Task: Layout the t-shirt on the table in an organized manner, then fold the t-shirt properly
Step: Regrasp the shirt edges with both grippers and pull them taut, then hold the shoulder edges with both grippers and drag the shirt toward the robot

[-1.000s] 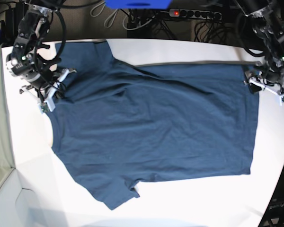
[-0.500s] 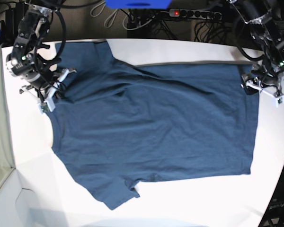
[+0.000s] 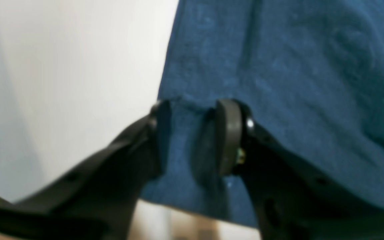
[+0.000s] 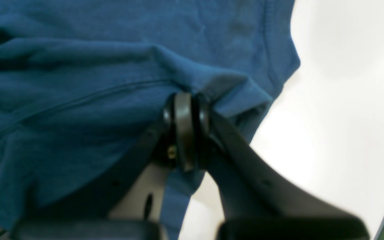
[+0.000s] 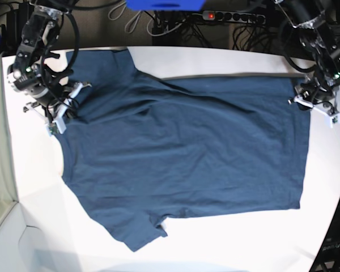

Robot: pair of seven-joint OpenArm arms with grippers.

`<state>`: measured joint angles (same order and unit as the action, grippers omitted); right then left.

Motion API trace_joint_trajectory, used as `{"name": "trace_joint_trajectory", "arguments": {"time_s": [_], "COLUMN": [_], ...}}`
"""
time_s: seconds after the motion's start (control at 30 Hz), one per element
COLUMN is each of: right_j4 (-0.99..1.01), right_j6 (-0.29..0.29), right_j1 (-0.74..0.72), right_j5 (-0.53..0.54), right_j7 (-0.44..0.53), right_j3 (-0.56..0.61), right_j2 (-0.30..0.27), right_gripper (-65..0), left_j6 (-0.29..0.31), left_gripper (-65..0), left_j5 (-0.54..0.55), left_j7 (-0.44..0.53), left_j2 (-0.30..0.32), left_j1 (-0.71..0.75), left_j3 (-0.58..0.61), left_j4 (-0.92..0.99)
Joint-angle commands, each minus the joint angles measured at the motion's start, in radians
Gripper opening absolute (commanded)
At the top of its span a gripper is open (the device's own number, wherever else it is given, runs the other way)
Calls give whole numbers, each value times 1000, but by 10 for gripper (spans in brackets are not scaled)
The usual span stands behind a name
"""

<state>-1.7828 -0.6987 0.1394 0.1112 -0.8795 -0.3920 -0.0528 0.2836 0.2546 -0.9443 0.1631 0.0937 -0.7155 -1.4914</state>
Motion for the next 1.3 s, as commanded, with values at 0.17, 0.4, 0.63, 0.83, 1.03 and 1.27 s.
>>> {"name": "trace_joint_trajectory", "arguments": {"time_s": [0.17,0.4,0.63,0.83,1.03,1.27], "right_j4": [-15,-15,-15,-15,-15,-15], "right_j6": [1,1,1,1,1,1], "right_j1": [-7,-2,-1,-1,-4,-7], "right_j5": [9,9,9,9,9,9], "right_j7": [18,15,13,13,13,13], "right_j3": [-3,-3,-5,-5,-5,-5], "right_j2": [-11,-11,-11,-11,-11,-8], "right_gripper": [-650,-650,-650,-650,-650,-650], "left_j6": [-1,-1,-1,-1,-1,-1], "left_gripper": [-468,-470,-650,-650,-649,-649], "left_j5": [5,5,13,15,16,16], "left_j7": [15,94,95,95,61,43], "left_j2": [14,22,19,20,10,10], "left_j1": [-8,2,2,2,42,45], "left_j3": [0,35,47,44,43,41], "left_j4": [8,74,67,59,-88,-150]}}
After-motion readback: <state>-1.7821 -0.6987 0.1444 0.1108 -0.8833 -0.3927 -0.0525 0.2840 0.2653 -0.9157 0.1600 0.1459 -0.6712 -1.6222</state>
